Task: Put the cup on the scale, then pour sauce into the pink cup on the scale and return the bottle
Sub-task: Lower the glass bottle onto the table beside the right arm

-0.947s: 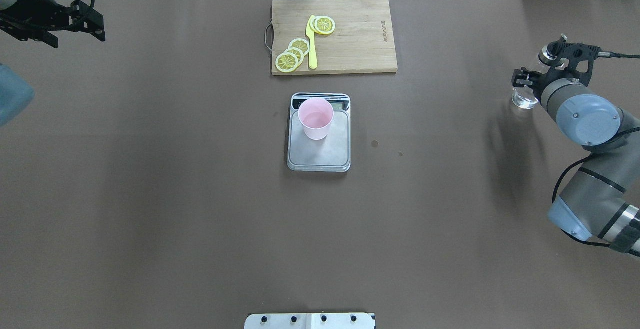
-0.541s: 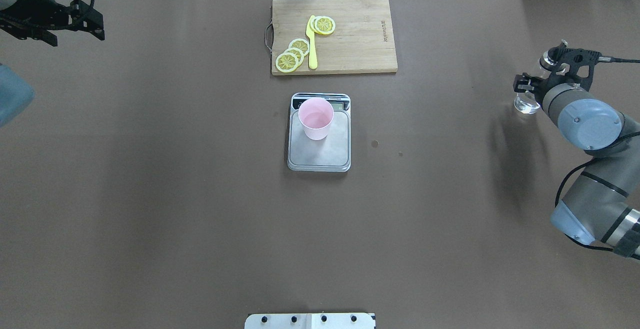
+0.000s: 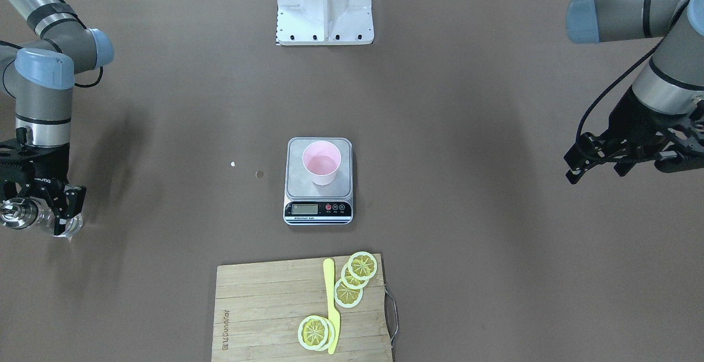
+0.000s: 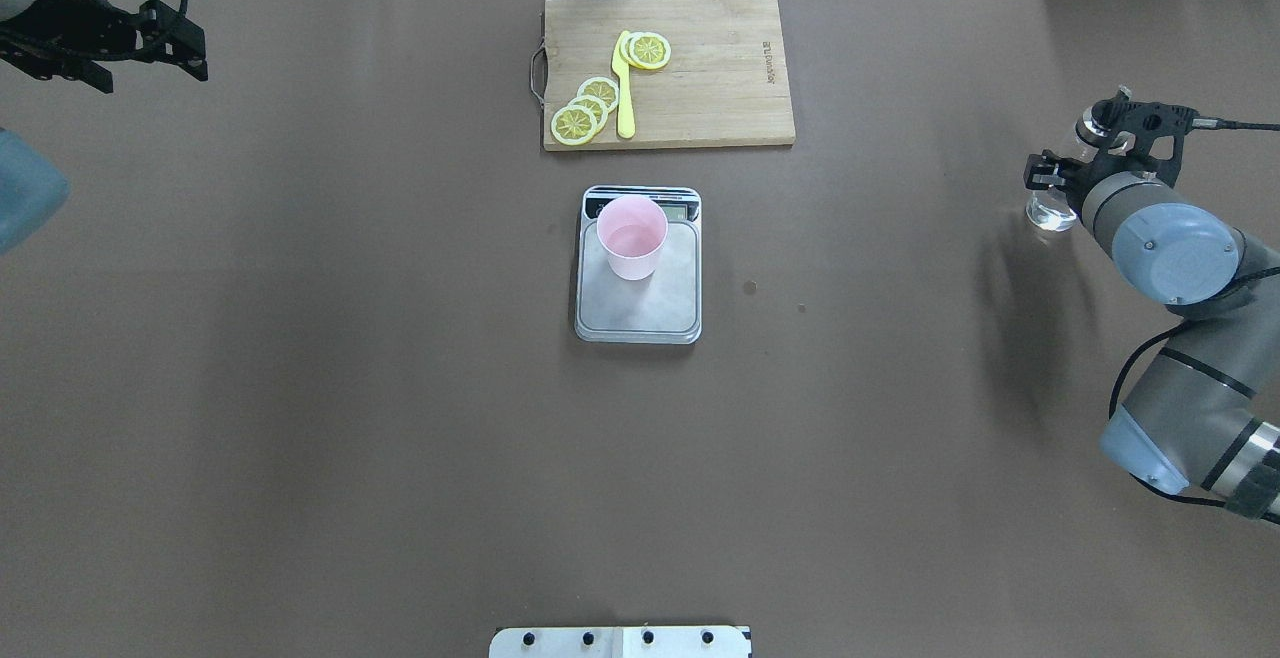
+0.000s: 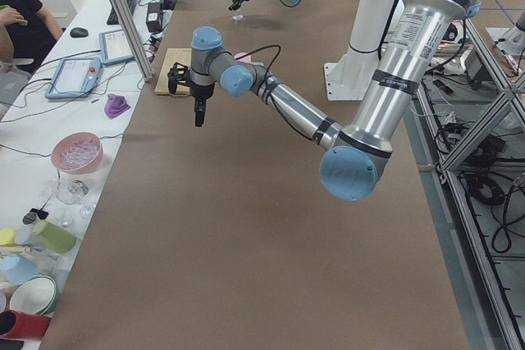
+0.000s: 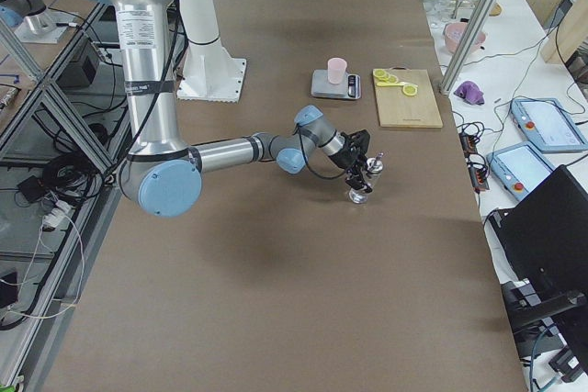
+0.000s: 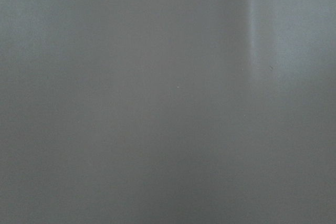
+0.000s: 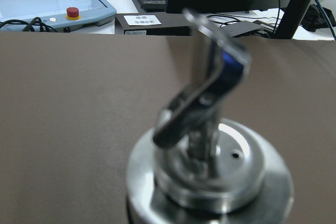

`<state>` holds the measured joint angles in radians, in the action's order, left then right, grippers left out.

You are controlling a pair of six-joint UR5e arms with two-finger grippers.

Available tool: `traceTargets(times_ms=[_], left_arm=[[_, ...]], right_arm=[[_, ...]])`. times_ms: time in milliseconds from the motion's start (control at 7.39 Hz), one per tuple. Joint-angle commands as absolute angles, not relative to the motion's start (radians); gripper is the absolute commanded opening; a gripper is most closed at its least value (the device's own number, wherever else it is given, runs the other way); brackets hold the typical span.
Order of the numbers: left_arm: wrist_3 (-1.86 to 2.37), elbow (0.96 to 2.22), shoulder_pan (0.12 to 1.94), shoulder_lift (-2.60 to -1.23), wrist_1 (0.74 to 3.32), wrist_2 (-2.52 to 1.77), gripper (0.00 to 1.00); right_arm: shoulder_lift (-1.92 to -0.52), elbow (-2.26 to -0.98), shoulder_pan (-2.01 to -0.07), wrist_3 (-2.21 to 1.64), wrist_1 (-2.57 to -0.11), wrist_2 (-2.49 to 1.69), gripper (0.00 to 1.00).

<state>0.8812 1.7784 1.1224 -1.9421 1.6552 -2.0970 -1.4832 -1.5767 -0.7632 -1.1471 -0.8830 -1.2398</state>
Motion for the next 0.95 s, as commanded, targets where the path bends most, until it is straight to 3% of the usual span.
traceTargets(times_ms=[0,541,812], left_arm=[[0.885,1.776,1.121,-1.944,1.655,-2.097,0.99],[0.887,1.769,1.12,-1.942,1.654,-2.097,0.99],[0.891,1.772,1.12,-1.944,1.654,-2.097,0.99]], right_arm=[[-1.485,-1.58,-0.764,-1.146,-0.882,-1.249,1.0],[-1.543,-1.611,-0.765,-1.146,-0.882,-1.328,1.0],[-1.618,-1.708,-0.765,-1.146,-0.885,-1.376,1.0]])
